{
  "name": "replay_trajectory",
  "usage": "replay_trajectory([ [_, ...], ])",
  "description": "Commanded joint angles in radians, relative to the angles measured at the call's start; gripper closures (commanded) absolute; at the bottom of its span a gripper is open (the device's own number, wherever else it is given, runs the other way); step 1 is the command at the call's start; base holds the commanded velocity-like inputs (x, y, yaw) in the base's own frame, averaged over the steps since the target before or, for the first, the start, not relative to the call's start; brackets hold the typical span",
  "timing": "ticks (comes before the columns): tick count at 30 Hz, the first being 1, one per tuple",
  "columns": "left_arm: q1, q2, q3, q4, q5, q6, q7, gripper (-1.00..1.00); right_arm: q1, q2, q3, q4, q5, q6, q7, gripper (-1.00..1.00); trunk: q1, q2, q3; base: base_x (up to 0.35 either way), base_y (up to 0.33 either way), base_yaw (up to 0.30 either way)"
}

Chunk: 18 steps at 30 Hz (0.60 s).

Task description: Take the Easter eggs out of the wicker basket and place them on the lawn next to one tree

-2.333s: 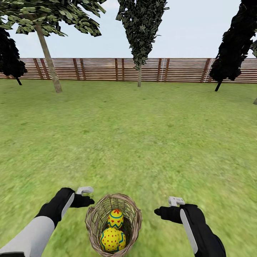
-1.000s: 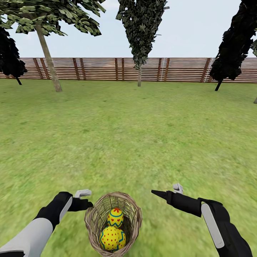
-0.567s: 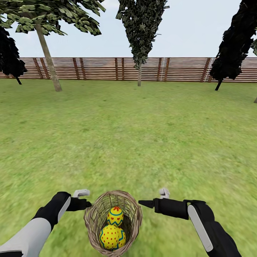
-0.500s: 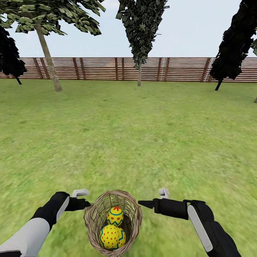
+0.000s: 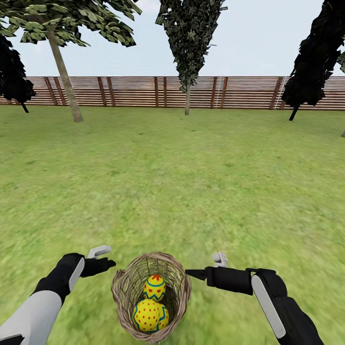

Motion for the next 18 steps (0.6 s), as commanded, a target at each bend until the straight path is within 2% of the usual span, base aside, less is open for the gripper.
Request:
replay_trajectory([
  [1, 0.000, 0.000, 0.004, -0.002, 0.001, 0.006, -0.003, -1.00, -0.001, -0.001, 0.000, 0.000, 0.001, 0.004, 0.003, -1.00, 0.004, -0.008, -0.004, 0.000, 0.000, 0.000],
  [13, 0.000, -0.004, 0.000, -0.004, 0.000, 0.006, -0.002, -1.00, -0.001, -0.003, 0.000, 0.001, -0.001, 0.004, 0.004, -1.00, 0.050, -0.092, -0.042, 0.000, 0.000, 0.000],
  [16, 0.000, -0.004, -0.001, -0.004, 0.000, 0.006, -0.002, -1.00, -0.001, -0.002, -0.009, 0.002, -0.009, 0.001, 0.014, -1.00, 0.061, -0.113, -0.051, 0.000, 0.000, 0.000],
  [18, 0.000, -0.004, -0.002, -0.003, 0.000, 0.006, -0.002, -1.00, -0.001, -0.004, -0.018, 0.002, -0.035, 0.000, 0.050, -1.00, 0.069, -0.127, -0.057, 0.000, 0.000, 0.000],
])
